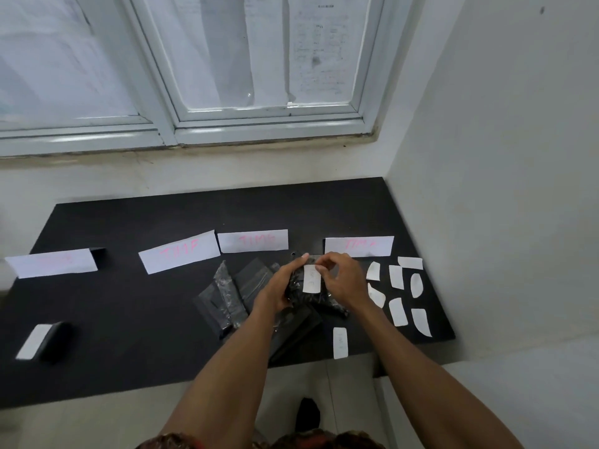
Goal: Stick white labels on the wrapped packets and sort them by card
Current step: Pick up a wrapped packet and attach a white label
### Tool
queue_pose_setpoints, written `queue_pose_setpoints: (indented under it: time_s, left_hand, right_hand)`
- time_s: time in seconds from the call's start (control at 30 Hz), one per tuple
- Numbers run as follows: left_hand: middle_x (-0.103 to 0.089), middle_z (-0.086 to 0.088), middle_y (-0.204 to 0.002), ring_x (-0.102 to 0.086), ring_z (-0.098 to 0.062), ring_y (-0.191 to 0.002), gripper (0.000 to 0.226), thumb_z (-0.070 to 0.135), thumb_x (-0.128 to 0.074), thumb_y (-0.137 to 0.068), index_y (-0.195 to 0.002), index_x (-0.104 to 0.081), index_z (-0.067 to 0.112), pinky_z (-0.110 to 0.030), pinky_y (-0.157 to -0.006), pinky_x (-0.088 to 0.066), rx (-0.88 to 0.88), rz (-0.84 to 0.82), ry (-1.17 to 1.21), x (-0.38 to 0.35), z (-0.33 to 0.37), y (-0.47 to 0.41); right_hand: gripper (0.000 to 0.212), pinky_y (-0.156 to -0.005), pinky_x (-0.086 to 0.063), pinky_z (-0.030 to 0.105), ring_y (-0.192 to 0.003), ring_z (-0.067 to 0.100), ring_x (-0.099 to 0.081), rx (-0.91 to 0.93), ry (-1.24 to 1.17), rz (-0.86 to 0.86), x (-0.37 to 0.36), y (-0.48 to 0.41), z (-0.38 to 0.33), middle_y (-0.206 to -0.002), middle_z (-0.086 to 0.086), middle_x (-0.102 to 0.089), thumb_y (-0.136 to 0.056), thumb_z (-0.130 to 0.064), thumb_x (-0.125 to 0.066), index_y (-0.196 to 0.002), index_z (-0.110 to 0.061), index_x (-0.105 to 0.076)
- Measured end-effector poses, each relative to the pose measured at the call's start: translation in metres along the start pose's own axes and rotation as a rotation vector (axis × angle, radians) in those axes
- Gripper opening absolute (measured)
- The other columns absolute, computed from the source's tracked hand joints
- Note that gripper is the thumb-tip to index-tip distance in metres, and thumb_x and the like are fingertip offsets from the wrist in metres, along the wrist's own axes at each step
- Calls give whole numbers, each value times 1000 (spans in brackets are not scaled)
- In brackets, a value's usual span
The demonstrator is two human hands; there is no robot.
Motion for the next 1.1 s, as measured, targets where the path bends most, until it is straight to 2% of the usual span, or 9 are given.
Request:
queue_pose_setpoints:
  time_s: [0.2, 0.37, 0.47, 0.57, 0.73, 0.83, 0.97, 1.03, 1.1]
  left_hand:
    - [-68, -18, -116, -65, -35, -105, 82, 44, -89, -53, -123, -63, 10, -47, -95, -50, 13, 75, -140, 13, -2, 9]
    - [-69, -19, -114, -67, -33, -96, 55, 24, -78, -77, -126, -57, 9, -46, -86, -56, -33, 137, -59, 16, -1, 16]
    - [-72, -14, -102, -68, -29, -91, 34, 26, -71, -84, -113, -63, 10, -43, -84, -57, -58, 169, 12, 12, 0, 21]
    - [-73, -14, -103, -68, -31, -97, 38, 37, -72, -83, -110, -67, 11, -46, -92, -55, -84, 223, 26, 16, 2, 22]
    - [-72, -14, -103, -67, -32, -100, 41, 41, -72, -83, -109, -66, 10, -47, -93, -54, -100, 255, 10, 23, 6, 26]
    - [-71, -14, -106, -68, -28, -96, 39, 24, -73, -83, -116, -64, 6, -43, -89, -56, -63, 135, 4, 22, 2, 35]
    - [-69, -15, -105, -67, -30, -96, 31, -3, -65, -83, -112, -62, 7, -41, -84, -57, -8, 1, 30, 21, -4, 46]
    - [-69, -15, -104, -67, -31, -95, 40, -11, -61, -83, -118, -58, 8, -41, -79, -59, -22, -20, 62, 20, -4, 50]
    - [-68, -16, -107, -67, -32, -98, 53, -17, -58, -80, -125, -54, 10, -42, -77, -60, -31, -41, 75, 20, -5, 50]
  right_hand:
    - [7, -81, -52, 36, -87, 10, -55, 18, 35, 52, -1, 6, -11, -86, -11, -63, -87, -24, -66, -92, -19, -69]
    - [15, -84, -50, 42, -91, 12, -55, 47, 88, 130, -3, 13, -21, -95, -5, -68, -85, -26, -68, -98, -19, -69]
    - [41, -96, -45, 33, -112, 12, -49, 23, 77, 138, -11, 22, -20, -121, -2, -56, -85, -32, -67, -124, -23, -57]
    - [62, -99, -36, 26, -127, 11, -38, -34, 9, 122, -17, 31, -19, -141, 0, -41, -86, -38, -67, -141, -27, -41]
    - [42, -104, -41, 26, -128, 1, -34, 34, -148, -40, -26, 44, -25, -148, -3, -33, -92, -32, -60, -134, -33, -53]
    - [44, -107, -41, 28, -124, -1, -37, 48, -154, -110, -26, 45, -26, -140, -8, -37, -94, -30, -59, -137, -29, -50]
    - [58, -110, -37, 35, -136, 12, -32, -31, -92, -244, -28, 42, -16, -154, -1, -28, -92, -40, -59, -145, -37, -35]
    - [63, -109, -34, 34, -139, 15, -26, -52, -82, -285, -29, 44, -14, -158, -1, -19, -90, -42, -60, -145, -41, -31]
    - [65, -105, -32, 27, -136, 12, -26, -64, -144, -315, -29, 45, -16, -157, -3, -18, -90, -30, -63, -145, -40, -31]
Point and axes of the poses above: each hand's wrist, its own y-axis away from the middle knuckle, its own x-axis out of the back of the hand, z = x × y, the point moved 6 cm from there along -y, towards the middle knuckle
